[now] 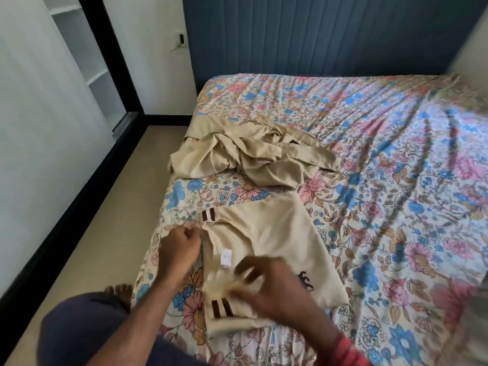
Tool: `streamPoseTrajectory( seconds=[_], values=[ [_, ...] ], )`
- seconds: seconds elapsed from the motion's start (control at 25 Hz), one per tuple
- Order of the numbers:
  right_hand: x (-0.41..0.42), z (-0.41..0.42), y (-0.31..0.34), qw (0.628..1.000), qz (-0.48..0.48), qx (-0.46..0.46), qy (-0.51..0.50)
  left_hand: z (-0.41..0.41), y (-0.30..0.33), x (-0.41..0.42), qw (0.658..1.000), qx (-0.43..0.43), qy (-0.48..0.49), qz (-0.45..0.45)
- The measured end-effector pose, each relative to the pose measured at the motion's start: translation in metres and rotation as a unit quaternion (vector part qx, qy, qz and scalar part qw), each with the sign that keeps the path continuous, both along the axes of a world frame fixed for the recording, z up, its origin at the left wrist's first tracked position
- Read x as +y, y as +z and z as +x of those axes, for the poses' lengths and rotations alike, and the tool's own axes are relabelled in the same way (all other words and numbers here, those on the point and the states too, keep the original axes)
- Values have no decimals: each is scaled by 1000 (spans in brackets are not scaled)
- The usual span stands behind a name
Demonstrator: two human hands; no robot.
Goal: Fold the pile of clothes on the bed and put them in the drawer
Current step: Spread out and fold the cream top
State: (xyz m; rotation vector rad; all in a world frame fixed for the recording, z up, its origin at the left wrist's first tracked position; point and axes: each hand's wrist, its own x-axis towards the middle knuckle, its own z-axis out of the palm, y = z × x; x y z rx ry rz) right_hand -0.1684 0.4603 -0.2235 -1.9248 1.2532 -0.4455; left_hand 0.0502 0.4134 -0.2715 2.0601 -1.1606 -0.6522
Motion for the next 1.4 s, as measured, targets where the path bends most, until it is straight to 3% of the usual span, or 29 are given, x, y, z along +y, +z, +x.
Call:
streamPoseTrajectory(
  seconds=[0.08, 0.16, 0.28, 0.36, 0.48, 0.64, 0.76, 0.84, 0.92, 1.0, 1.16, 1.28, 1.4],
  values=[
    [-47, -34, 0, 981, -73, -19, -178, -3, 1, 24, 995, 56, -34, 79],
    [-100, -64, -9, 950, -108, 69, -283, -3, -1, 46, 984, 102, -54, 134],
    [-148, -85, -30, 951, 24, 163, -261, -7, 2, 68, 954, 242, -37, 176],
    [-153, -88, -39, 960, 73, 116, -243, -12, 5, 81, 944, 283, -49, 163],
    [-132, -93, -35, 963, 124, 30, -239, -17, 4, 93, 956, 251, -74, 135],
    [-53, -113, -34, 926, 180, -95, -319, 4, 18, 61, 971, 208, -66, 94],
    [10, -131, -41, 918, 216, -79, -324, 19, 30, 33, 978, 182, -78, 57],
    [11, -140, -36, 930, 107, 2, -352, 24, 27, 31, 979, 164, -78, 97],
    [-15, -137, -19, 942, -23, 55, -331, 28, 22, 42, 967, 203, -49, 147],
    [-53, -117, -5, 960, -65, 88, -257, 30, 19, 56, 946, 272, -18, 175],
    [-125, -48, -17, 985, -21, 138, -98, 28, 6, 82, 912, 370, 43, 174],
    [-152, -23, -31, 983, 27, 153, -100, 19, -1, 88, 914, 365, 80, 159],
    [-156, -23, -32, 982, 112, 103, -109, 5, -2, 87, 930, 328, 107, 127]
  ],
)
